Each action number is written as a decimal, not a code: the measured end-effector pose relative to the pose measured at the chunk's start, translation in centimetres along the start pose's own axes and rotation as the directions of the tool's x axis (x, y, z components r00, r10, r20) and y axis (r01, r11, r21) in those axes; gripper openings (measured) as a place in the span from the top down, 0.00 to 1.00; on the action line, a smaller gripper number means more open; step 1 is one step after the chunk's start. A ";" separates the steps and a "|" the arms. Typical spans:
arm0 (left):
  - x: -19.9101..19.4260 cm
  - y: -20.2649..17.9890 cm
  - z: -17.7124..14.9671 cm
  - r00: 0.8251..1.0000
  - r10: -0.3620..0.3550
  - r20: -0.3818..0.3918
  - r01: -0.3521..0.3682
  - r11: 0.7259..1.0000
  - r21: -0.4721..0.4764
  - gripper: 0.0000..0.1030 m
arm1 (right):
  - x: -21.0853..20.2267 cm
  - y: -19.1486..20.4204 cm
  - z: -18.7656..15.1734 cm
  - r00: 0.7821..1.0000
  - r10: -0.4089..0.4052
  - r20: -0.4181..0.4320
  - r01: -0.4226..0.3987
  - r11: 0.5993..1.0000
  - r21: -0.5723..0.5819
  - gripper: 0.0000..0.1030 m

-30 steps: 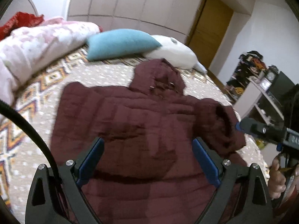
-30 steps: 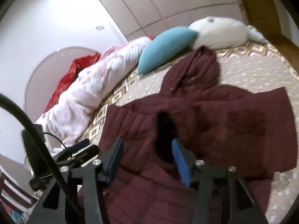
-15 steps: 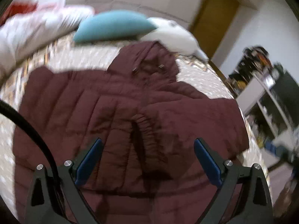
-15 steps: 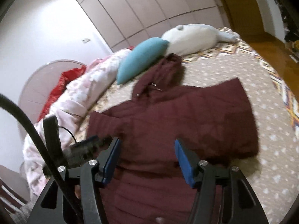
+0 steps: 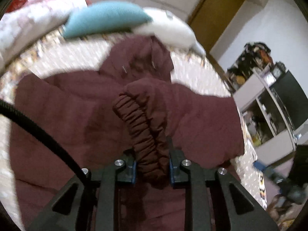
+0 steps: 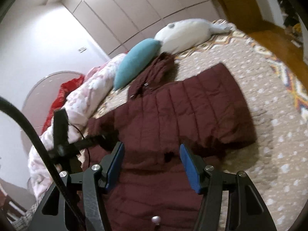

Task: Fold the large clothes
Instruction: 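Grasp the folded sleeve cuff with the left gripper, reposition it, release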

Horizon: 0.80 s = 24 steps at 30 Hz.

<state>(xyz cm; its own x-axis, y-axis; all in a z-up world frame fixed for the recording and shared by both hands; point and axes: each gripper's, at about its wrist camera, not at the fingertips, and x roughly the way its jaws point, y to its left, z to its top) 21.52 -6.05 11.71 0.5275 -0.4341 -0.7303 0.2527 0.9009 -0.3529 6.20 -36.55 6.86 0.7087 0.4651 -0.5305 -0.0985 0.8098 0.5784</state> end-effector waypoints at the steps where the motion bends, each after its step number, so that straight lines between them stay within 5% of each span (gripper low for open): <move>1: -1.8 0.8 0.6 0.999 0.021 0.031 -0.021 1.000 0.001 0.79 | 0.7 0.2 -0.1 1.000 0.018 -0.018 -0.018 1.000 0.002 0.38; 8: -9.8 9.5 3.9 0.966 0.215 0.146 -0.209 0.977 -0.051 0.79 | 4.2 2.8 0.0 0.998 0.028 -0.047 -0.029 1.000 -0.007 0.38; 13: -5.8 16.0 2.3 0.953 0.304 0.017 -0.301 0.948 -0.100 0.79 | 5.2 5.5 0.6 1.000 0.004 -0.025 -0.006 0.997 -0.071 0.38; 17: -1.9 19.0 0.0 0.968 0.248 -0.031 -0.249 0.954 -0.168 0.79 | 7.9 6.4 2.0 0.993 -0.113 -0.020 0.111 0.989 -0.102 0.38; 20: -0.3 18.8 -1.2 0.977 0.213 -0.026 -0.214 0.962 -0.167 0.78 | 11.3 6.3 2.6 0.970 -0.239 -0.049 0.229 0.960 -0.161 0.40; 22: 0.1 18.3 -1.3 0.981 0.194 -0.018 -0.194 0.967 -0.163 0.73 | 13.2 5.4 2.8 0.931 -0.360 -0.057 0.343 0.918 -0.199 0.44; 24: 0.5 17.8 -1.3 0.987 0.163 -0.007 -0.162 0.975 -0.151 0.59 | 15.0 3.9 2.8 0.874 -0.480 -0.076 0.454 0.862 -0.228 0.51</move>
<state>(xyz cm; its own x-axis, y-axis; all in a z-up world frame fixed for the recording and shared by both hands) 25.21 9.74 4.32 0.5555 -0.2818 -0.7823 0.0382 0.9485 -0.3145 18.37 -27.43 2.90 0.6133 0.0449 -0.7886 0.0777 0.9901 0.1168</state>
